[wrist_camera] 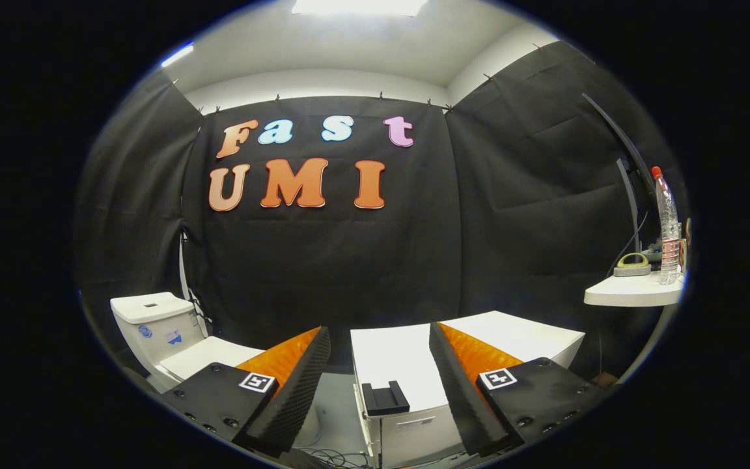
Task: Open the toilet lid.
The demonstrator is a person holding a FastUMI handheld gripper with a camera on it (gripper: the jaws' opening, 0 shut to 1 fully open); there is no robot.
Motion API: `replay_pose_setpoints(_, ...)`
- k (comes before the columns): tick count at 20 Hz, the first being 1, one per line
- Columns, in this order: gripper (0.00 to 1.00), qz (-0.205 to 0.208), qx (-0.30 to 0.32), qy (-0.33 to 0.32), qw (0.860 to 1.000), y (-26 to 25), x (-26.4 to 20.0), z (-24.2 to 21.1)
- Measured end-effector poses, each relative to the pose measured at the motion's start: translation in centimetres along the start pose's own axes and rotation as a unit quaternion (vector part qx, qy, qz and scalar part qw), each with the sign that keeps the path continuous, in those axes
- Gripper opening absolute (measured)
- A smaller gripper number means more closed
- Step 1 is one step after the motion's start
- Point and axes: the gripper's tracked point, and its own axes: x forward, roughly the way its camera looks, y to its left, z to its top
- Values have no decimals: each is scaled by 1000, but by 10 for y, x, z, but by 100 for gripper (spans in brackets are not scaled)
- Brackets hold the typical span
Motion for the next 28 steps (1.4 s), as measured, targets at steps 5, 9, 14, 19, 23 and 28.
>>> replay_pose_setpoints(5, 98, 17, -25, -36, 999, 21, 30, 31)
replay_pose_setpoints(9, 98, 42, -46, -75, 995, 56, 75, 72)
replay_pose_setpoints(14, 98, 86, 16, -115, 990, 124, 110, 126)
replay_pose_setpoints(19, 98, 119, 99, -96, 983, 195, 113, 103)
replay_pose_setpoints(23, 98, 125, 168, -35, 977, 234, 93, 30)
replay_pose_setpoints(28, 98, 83, 231, 36, 969, 238, 70, -63)
